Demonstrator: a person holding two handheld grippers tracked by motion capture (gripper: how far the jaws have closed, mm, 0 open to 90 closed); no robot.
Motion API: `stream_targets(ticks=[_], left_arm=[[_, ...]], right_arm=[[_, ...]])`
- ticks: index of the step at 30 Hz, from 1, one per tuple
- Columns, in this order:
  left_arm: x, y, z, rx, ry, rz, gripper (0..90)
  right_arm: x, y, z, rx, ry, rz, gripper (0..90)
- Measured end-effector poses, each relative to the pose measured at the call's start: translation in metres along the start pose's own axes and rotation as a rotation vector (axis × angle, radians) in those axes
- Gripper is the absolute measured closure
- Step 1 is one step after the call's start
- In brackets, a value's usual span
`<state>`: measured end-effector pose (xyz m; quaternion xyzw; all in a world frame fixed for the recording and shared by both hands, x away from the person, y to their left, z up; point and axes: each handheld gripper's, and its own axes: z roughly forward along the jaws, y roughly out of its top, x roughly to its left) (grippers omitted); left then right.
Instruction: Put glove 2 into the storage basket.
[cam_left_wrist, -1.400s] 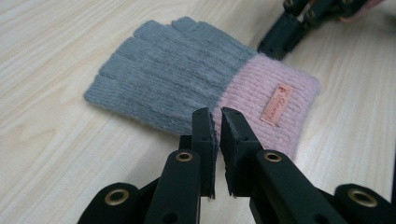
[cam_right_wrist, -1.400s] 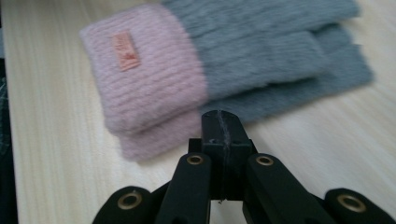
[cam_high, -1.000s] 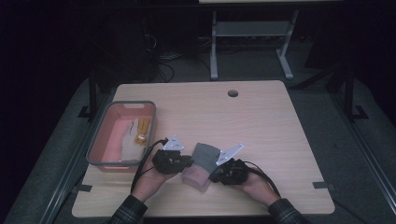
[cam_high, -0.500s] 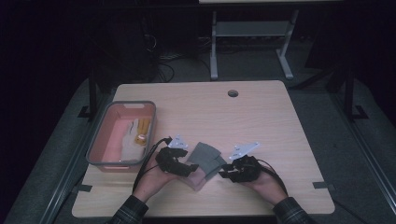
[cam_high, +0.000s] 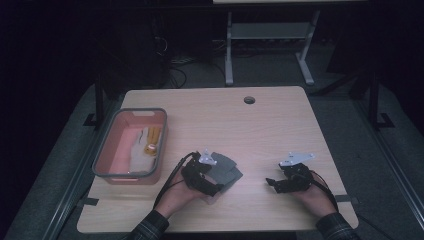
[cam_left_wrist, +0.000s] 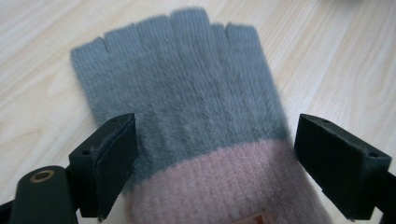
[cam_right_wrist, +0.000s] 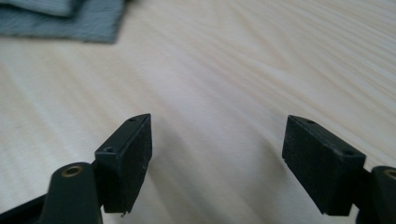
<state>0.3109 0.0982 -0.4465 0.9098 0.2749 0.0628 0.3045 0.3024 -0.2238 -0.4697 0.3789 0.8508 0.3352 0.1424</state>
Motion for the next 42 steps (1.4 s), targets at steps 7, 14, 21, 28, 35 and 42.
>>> stream_targets(ticks=[7, 14, 21, 28, 35, 42], left_arm=[[-0.004, -0.002, 0.006, 0.015, 0.026, 0.033, 13.2], [-0.004, -0.003, 0.006, 0.025, 0.022, 0.040, 19.0], [-0.003, 0.001, 0.003, 0.047, 0.015, 0.039, 26.6], [-0.001, 0.014, 0.001, 0.013, 0.033, 0.027, 14.4], [-0.005, 0.015, 0.019, 0.066, 0.073, 0.073, 14.5], [-0.003, 0.012, 0.013, 0.049, 0.105, 0.107, 49.3]], right_arm=[[-0.010, -0.004, 0.003, -0.013, -0.037, 0.029, 21.7], [-0.011, -0.005, 0.005, -0.026, -0.045, 0.043, 17.9], [-0.012, -0.006, 0.006, -0.030, -0.036, 0.068, 16.0], [-0.013, -0.007, 0.006, -0.037, -0.035, 0.074, 15.1], [-0.013, -0.009, 0.006, -0.050, -0.033, 0.077, 14.8], [-0.013, -0.010, 0.007, -0.065, -0.034, 0.072, 13.8]])
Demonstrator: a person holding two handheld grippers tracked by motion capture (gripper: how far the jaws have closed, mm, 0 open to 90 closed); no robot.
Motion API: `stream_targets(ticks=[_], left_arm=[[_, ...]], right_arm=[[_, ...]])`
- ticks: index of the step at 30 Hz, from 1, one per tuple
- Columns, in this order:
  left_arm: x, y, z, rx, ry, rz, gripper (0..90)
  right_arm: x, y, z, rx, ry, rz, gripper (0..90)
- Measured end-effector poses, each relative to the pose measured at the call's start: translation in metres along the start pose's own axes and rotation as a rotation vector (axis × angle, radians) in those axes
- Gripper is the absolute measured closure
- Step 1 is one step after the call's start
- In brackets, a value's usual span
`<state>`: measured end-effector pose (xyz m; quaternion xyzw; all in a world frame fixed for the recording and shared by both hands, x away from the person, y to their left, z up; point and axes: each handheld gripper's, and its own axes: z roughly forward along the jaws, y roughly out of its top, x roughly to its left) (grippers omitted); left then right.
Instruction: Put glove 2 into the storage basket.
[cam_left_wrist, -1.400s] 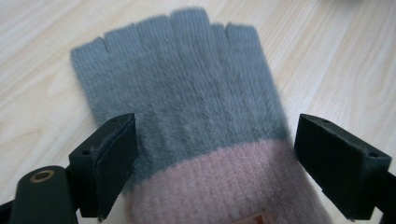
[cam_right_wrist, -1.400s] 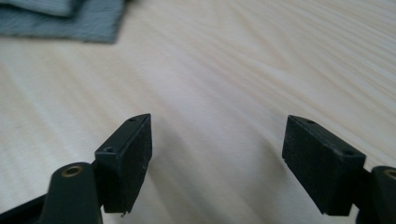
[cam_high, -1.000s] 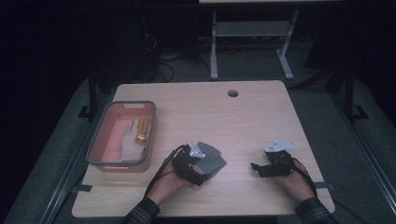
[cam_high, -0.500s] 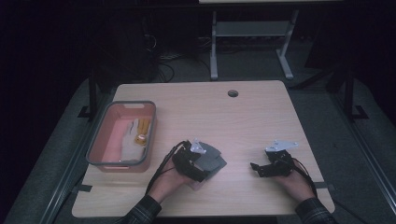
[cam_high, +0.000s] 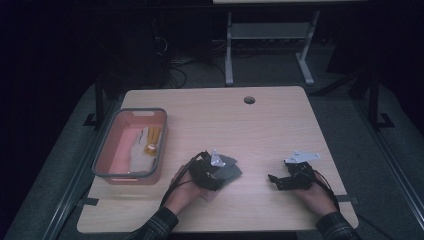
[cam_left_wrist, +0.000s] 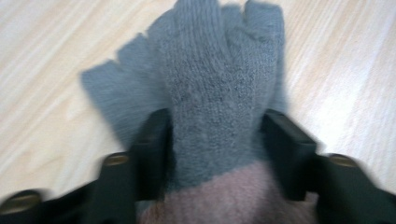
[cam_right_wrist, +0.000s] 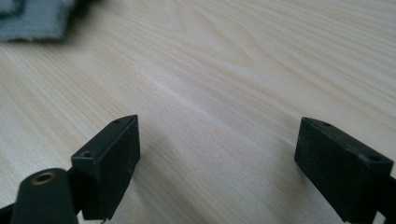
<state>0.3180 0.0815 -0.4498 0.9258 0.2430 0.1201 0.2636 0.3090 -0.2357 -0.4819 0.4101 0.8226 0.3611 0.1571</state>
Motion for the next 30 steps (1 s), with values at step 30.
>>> stream_targets(ticks=[30], left_arm=[[0.065, 0.006, -0.085, -0.140, -0.078, -0.185, 65.5]], right_arm=[[0.000, 0.000, 0.000, 0.001, -0.002, 0.006, 13.7]])
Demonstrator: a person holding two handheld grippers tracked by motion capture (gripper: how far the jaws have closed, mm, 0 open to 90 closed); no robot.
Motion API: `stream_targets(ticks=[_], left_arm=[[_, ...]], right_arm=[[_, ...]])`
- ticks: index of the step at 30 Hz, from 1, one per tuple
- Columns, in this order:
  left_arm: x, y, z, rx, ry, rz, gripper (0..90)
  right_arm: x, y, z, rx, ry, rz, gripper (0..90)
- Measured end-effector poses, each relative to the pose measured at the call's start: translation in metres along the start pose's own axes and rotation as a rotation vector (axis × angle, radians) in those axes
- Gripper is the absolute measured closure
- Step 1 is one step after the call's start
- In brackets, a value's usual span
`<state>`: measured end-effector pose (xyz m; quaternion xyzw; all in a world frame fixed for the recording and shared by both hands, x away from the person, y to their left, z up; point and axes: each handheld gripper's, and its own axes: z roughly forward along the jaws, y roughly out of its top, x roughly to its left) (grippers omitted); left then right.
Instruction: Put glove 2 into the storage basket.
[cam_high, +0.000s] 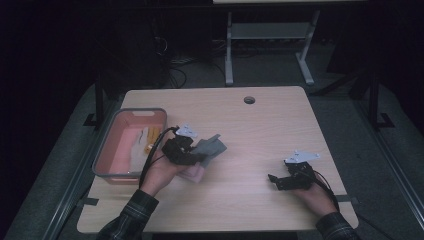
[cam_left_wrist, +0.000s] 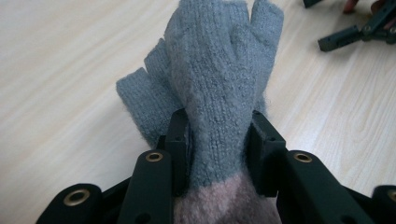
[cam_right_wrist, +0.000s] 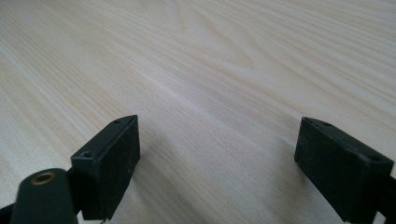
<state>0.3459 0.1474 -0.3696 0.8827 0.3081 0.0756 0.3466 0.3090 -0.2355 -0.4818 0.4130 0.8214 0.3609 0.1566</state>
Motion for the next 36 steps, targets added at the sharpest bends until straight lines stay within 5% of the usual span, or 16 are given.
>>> stream_targets(ticks=[13, 23, 30, 36], left_arm=[[0.041, -0.002, -0.053, -0.027, 0.091, -0.052, 65.3], [0.083, -0.030, -0.091, -0.034, 0.197, -0.143, 65.2], [0.107, -0.053, -0.101, -0.001, 0.254, -0.195, 65.0], [0.120, -0.065, -0.091, 0.040, 0.285, -0.219, 64.5]], right_arm=[[0.000, 0.000, 0.000, -0.001, 0.000, 0.000, 13.8], [0.000, 0.000, 0.000, -0.001, -0.004, 0.002, 13.8], [0.000, 0.000, 0.000, -0.001, -0.005, 0.004, 13.8], [0.000, 0.000, 0.000, 0.000, -0.006, 0.008, 13.8]])
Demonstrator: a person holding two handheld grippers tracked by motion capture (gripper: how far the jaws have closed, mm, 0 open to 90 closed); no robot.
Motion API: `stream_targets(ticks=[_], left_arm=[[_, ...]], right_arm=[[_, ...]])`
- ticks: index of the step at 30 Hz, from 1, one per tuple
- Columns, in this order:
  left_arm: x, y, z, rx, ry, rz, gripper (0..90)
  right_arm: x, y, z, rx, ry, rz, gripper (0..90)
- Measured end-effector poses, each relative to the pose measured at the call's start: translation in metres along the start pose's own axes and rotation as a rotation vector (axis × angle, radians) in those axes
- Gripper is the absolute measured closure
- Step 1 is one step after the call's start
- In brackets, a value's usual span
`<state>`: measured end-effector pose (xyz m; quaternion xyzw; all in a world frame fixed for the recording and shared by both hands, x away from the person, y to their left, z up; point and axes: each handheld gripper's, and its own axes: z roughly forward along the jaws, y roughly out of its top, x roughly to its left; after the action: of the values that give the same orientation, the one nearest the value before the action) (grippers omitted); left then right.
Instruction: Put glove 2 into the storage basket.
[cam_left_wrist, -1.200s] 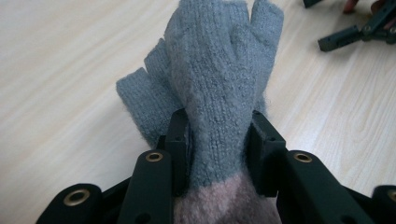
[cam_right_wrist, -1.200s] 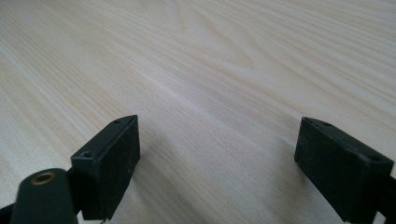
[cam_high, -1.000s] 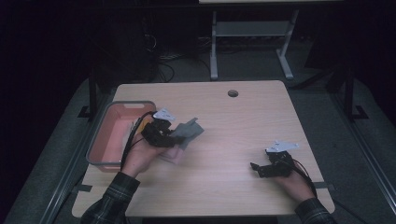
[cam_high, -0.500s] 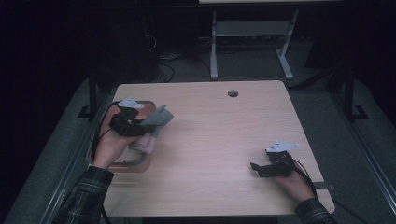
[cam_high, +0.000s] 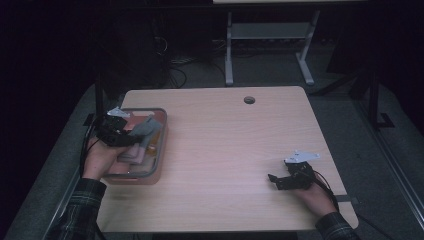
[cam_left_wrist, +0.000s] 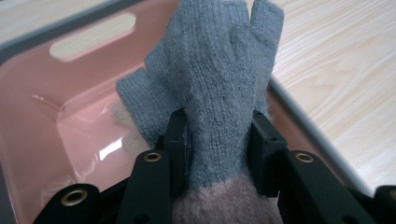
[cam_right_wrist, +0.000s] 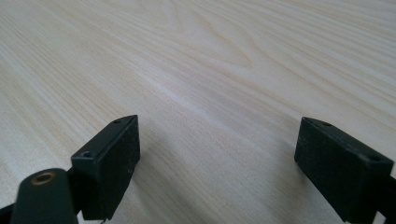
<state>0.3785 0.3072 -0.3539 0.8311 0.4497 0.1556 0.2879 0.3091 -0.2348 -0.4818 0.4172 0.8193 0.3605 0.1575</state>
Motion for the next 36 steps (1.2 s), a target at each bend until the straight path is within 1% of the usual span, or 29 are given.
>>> stream_targets(ticks=[4, 7, 8, 10, 13, 15, 16, 17, 19, 21, 22, 25, 26, 30, 32, 35, 36], left_arm=[[0.005, -0.003, 0.014, 0.032, 0.002, -0.014, 63.8], [0.005, -0.004, 0.024, 0.063, 0.004, -0.008, 62.6], [0.005, -0.004, 0.028, 0.077, 0.010, -0.005, 61.8], [0.005, -0.004, 0.033, 0.084, 0.016, -0.005, 58.7], [0.006, -0.004, 0.038, 0.096, 0.011, -0.010, 47.3], [0.007, -0.004, 0.038, 0.084, 0.018, -0.008, 40.6], [0.007, -0.004, 0.037, 0.079, 0.020, -0.008, 35.8], [0.008, -0.004, 0.036, 0.068, 0.020, -0.013, 33.5], [0.010, -0.003, 0.033, 0.053, 0.037, -0.013, 27.8], [0.012, -0.002, 0.030, 0.041, 0.039, -0.023, 24.5], [0.012, -0.001, 0.029, 0.044, 0.049, -0.019, 22.3], [0.013, 0.001, 0.022, 0.018, 0.062, -0.026, 18.5], [0.013, 0.002, 0.019, 0.010, 0.060, -0.020, 17.7], [0.009, 0.006, 0.012, -0.015, 0.048, -0.017, 16.3], [0.006, 0.009, 0.011, -0.029, 0.026, -0.022, 15.2], [0.002, 0.011, 0.010, -0.041, 0.008, -0.021, 14.4], [0.000, 0.013, 0.010, -0.049, -0.010, -0.025, 14.0]], right_arm=[[0.000, 0.000, 0.000, -0.001, 0.001, 0.001, 13.8], [0.000, 0.000, 0.000, 0.000, 0.000, 0.000, 13.8], [0.000, 0.000, 0.000, 0.000, 0.000, 0.001, 13.8], [0.000, 0.000, 0.000, -0.001, 0.001, 0.001, 13.8], [0.000, 0.000, 0.000, 0.000, 0.000, 0.000, 13.8], [0.000, 0.000, 0.000, 0.000, 0.000, 0.001, 13.8], [0.000, 0.000, 0.000, 0.000, 0.000, 0.000, 13.8], [0.000, 0.000, 0.000, 0.000, 0.000, 0.000, 13.8], [0.000, 0.000, 0.000, 0.000, 0.000, 0.000, 13.8], [0.000, 0.000, 0.000, 0.000, 0.000, 0.000, 13.8], [0.000, 0.000, 0.000, 0.000, 0.000, 0.000, 13.8], [0.000, 0.000, 0.000, 0.000, 0.000, 0.000, 13.8], [0.000, 0.000, 0.000, 0.000, 0.000, 0.001, 13.7], [0.000, 0.000, 0.000, 0.000, 0.000, 0.000, 13.8], [0.000, 0.000, 0.000, 0.000, 0.000, 0.001, 13.8], [0.000, 0.000, 0.000, 0.000, 0.000, 0.000, 13.8], [0.000, 0.000, 0.000, -0.001, 0.000, 0.000, 13.8]])
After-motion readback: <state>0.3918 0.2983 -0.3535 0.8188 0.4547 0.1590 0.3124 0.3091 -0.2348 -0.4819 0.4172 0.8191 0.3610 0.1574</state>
